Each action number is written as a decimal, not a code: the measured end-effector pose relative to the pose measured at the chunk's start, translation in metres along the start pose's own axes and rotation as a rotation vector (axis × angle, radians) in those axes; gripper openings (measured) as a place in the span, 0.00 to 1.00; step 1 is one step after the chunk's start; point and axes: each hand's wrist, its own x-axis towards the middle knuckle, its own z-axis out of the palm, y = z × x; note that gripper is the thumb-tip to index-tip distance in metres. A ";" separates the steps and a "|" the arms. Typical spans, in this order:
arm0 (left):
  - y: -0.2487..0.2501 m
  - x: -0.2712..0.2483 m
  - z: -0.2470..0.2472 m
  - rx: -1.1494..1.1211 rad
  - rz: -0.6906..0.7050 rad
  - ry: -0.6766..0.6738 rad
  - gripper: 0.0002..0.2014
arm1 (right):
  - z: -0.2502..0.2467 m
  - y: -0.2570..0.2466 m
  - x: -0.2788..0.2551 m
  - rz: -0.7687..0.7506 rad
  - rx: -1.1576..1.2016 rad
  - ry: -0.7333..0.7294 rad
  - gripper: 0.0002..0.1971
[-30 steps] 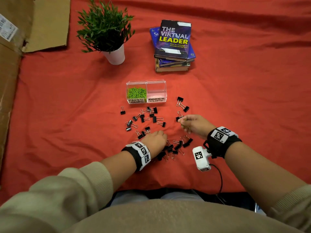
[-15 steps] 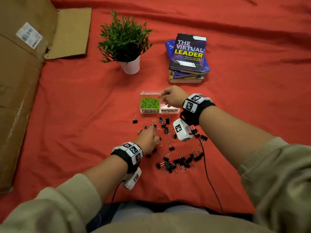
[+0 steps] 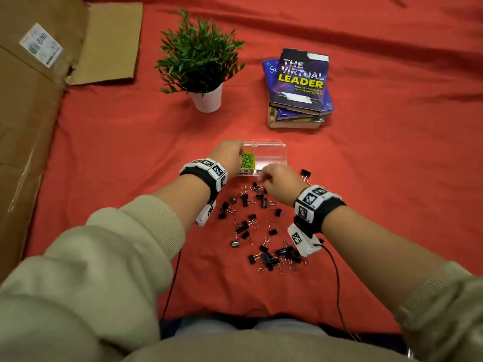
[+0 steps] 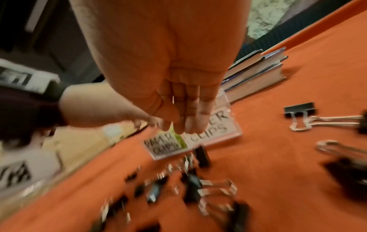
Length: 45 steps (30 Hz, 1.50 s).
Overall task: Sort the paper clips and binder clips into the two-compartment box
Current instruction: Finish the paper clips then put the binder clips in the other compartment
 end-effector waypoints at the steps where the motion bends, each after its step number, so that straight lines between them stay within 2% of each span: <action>1: -0.001 -0.001 0.003 0.051 0.038 0.023 0.13 | 0.008 0.006 -0.006 -0.014 -0.075 -0.072 0.17; 3: -0.001 -0.014 0.007 0.104 0.112 0.137 0.14 | 0.024 0.015 -0.011 -0.092 -0.208 -0.145 0.30; 5: -0.006 -0.033 0.014 0.054 0.129 0.229 0.12 | 0.034 0.016 -0.011 -0.158 -0.292 -0.141 0.38; 6: -0.010 -0.044 0.018 0.018 0.108 0.216 0.10 | 0.037 0.015 -0.010 -0.166 -0.323 -0.141 0.40; 8: -0.025 -0.060 0.030 -0.035 0.067 0.071 0.11 | 0.039 0.013 -0.009 -0.152 -0.379 -0.168 0.41; 12: -0.047 -0.083 0.048 0.078 0.100 -0.227 0.30 | 0.046 0.014 -0.007 -0.167 -0.415 -0.172 0.32; 15: -0.047 -0.090 0.054 0.150 0.128 -0.276 0.34 | 0.049 0.017 -0.010 -0.129 -0.303 -0.178 0.20; 20: -0.048 -0.090 0.062 0.126 0.093 -0.233 0.24 | 0.049 0.024 -0.016 -0.038 -0.129 -0.127 0.06; 24: -0.050 -0.089 0.065 0.127 0.085 -0.204 0.17 | 0.042 0.024 -0.015 0.070 0.063 -0.046 0.04; 26: -0.050 -0.089 0.066 0.143 0.090 -0.189 0.15 | 0.026 0.019 -0.015 0.122 0.203 -0.006 0.05; 29: -0.050 -0.089 0.066 0.143 0.080 -0.155 0.15 | -0.009 0.012 -0.005 0.124 0.383 0.098 0.02; 33: -0.047 -0.089 0.067 0.109 0.033 -0.167 0.15 | -0.040 0.005 0.022 0.073 0.251 0.250 0.06; 35: -0.046 -0.089 0.066 0.096 0.002 -0.187 0.15 | -0.041 0.004 0.036 0.056 0.163 0.324 0.03; 39: -0.044 -0.088 0.060 0.059 -0.012 -0.182 0.12 | -0.029 0.008 0.045 0.006 0.045 0.286 0.03; 42: -0.031 -0.084 0.047 -0.004 0.026 -0.102 0.08 | -0.029 0.013 0.040 -0.056 -0.037 0.223 0.07; 45: -0.005 -0.072 0.031 -0.131 0.069 -0.010 0.07 | -0.038 0.028 0.031 -0.026 0.046 0.329 0.07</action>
